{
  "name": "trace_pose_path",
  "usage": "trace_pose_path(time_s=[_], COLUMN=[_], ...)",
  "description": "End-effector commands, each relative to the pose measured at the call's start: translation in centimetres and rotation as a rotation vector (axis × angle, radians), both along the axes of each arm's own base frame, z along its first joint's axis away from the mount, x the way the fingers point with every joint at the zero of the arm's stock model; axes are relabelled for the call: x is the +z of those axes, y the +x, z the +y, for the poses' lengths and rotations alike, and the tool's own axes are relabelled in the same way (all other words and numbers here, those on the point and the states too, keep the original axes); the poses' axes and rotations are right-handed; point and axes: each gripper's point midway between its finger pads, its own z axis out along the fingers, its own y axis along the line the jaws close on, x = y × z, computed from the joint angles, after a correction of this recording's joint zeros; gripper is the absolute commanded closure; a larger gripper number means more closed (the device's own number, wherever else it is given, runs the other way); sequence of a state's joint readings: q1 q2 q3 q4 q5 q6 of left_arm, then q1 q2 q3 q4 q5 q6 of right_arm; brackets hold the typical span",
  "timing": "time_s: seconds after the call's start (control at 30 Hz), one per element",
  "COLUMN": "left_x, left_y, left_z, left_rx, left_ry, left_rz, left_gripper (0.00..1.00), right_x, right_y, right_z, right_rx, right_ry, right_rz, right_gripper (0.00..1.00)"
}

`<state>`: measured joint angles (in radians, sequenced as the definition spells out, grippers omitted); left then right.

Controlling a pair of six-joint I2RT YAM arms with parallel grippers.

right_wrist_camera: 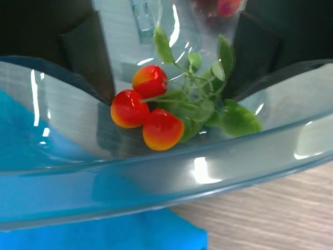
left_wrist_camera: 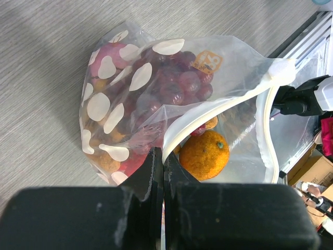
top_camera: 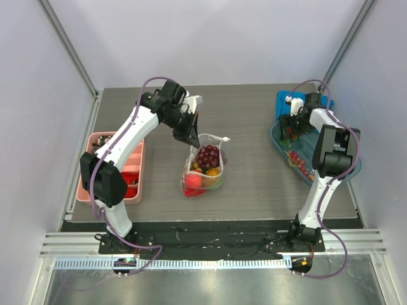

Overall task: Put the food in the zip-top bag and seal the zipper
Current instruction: Pick up the fake fruit from the bin, then place the fake fruit in the zipper food storage bag.

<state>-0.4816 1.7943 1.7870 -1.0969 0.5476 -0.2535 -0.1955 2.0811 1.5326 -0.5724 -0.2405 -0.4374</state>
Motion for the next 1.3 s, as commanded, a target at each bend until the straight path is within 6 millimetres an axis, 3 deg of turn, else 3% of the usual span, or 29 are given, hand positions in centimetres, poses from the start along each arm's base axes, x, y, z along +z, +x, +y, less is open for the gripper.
trace_pose_path(time_s=[0.0,0.1,0.33,0.57,0.7,0.73,0.87,1.03,1.13,1.17,1.23,1.27], left_x=[0.2,0.3,0.3,0.4,0.4,0.4,0.6,0.1,0.1,0.2,0.3,0.2], left_y=[0.4,0.5,0.3,0.3,0.3,0.4,0.3,0.3,0.3,0.4,0.5,0.5], left_z=[-0.1,-0.1,0.3,0.3,0.2,0.2,-0.1,0.0,-0.1,-0.1,-0.1,-0.1], left_rx=[-0.01,-0.013,-0.01,-0.008,-0.01,-0.01,-0.013,-0.008,-0.009,-0.008,-0.009,-0.01], left_ry=[-0.023,-0.023,-0.016,-0.024,-0.028,-0.028,-0.04,-0.04,-0.048,-0.048,-0.046,-0.046], left_rz=[-0.014,-0.02,-0.019,-0.022,-0.017,-0.017,-0.015,-0.011,-0.016,-0.02,-0.021,-0.021], left_gripper=[1.0,1.0,1.0,1.0,1.0,1.0,1.0,1.0,1.0,1.0,1.0,1.0], right_x=[-0.1,-0.1,3.5,9.7,15.4,16.2,23.1,28.3,30.7,31.0,32.3,31.8], right_y=[0.5,0.0,-1.5,-2.8,-3.6,-4.7,-5.8,-7.5,-9.1,-10.3,-11.7,-13.0], right_z=[-0.7,-0.7,-0.9,-1.5,-0.2,0.6,5.0,10.2,15.2,18.7,21.7,24.3], right_rx=[-0.013,-0.005,0.029,0.039,0.098,0.114,0.242,0.375,0.501,0.59,0.679,0.753], right_ry=[-0.05,-0.055,-0.063,0.004,0.058,0.095,0.251,0.312,0.356,0.378,0.365,0.362], right_rz=[-0.041,-0.037,-0.07,-0.118,-0.189,-0.166,-0.283,-0.363,-0.412,-0.409,-0.46,-0.45], right_gripper=[0.2,0.35,0.6,0.72,0.73,0.73,0.73,0.73,0.73,0.73,0.73,0.73])
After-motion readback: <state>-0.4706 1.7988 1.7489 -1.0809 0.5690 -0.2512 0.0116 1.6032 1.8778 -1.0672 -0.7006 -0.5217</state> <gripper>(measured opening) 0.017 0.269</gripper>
